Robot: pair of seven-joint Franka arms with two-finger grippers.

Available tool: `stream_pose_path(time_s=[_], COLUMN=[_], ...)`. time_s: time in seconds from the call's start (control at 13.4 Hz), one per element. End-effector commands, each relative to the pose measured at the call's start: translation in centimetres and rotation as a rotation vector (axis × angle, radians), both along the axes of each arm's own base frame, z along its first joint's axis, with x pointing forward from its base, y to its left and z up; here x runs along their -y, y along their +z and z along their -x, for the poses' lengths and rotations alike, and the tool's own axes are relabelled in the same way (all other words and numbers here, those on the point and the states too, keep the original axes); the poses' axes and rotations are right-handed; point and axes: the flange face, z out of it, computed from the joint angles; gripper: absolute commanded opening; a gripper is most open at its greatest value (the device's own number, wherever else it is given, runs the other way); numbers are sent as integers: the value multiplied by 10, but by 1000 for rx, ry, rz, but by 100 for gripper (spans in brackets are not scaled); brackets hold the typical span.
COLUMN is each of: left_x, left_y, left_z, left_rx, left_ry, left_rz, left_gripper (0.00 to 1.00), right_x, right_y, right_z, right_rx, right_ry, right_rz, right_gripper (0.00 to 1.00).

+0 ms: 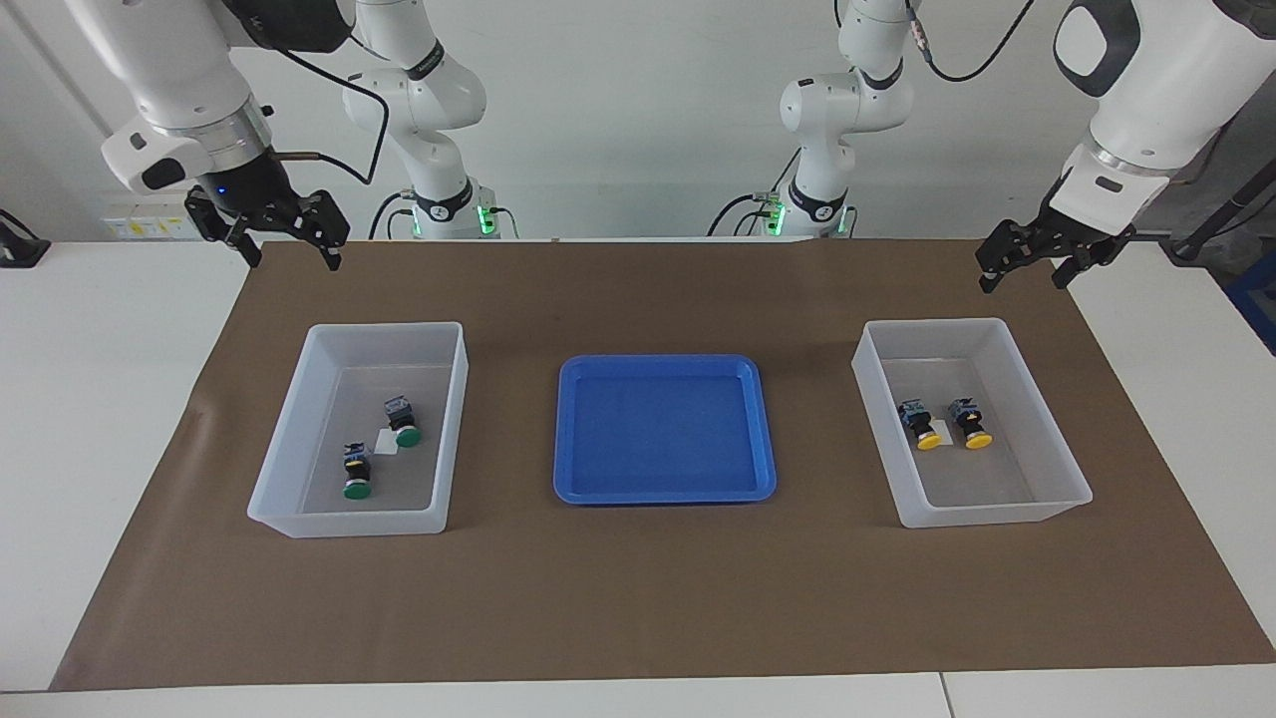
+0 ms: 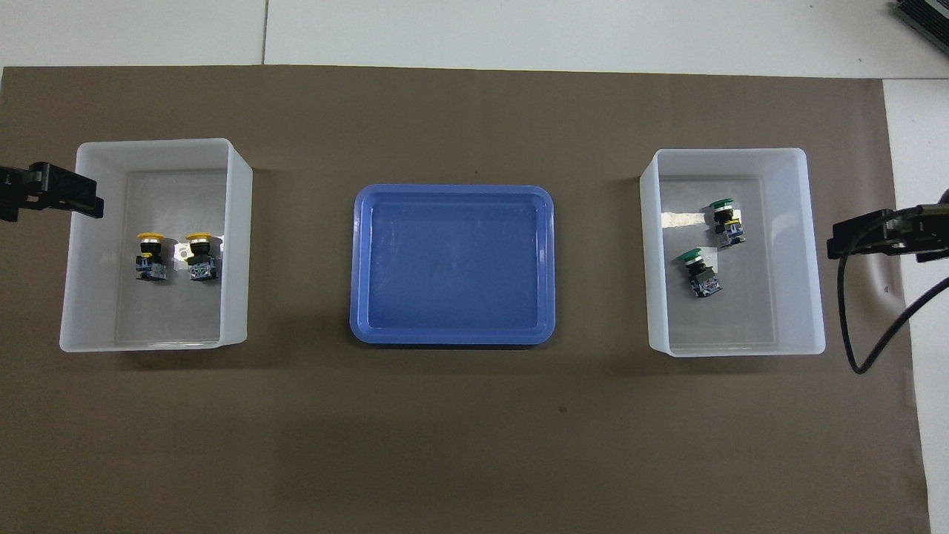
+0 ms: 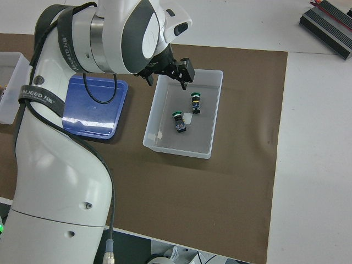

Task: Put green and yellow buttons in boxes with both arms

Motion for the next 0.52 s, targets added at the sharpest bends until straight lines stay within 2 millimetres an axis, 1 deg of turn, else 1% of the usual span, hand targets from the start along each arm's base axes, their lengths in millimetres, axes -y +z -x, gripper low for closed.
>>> stream_pose_path(time_s=[0.0, 0.45], left_x=[1, 0], left_y=[0, -1], left_z=[8, 8], left_rx=[-7, -11], left_ry=[-15, -18], left_rz=[-27, -25], left_gripper=[100, 100], right_x=[1, 1], right_y=[1, 2], right_z=[1, 2], right_rx=[-7, -5], right_ry=[21, 21], right_rz=[2, 2], right_gripper=[100, 100])
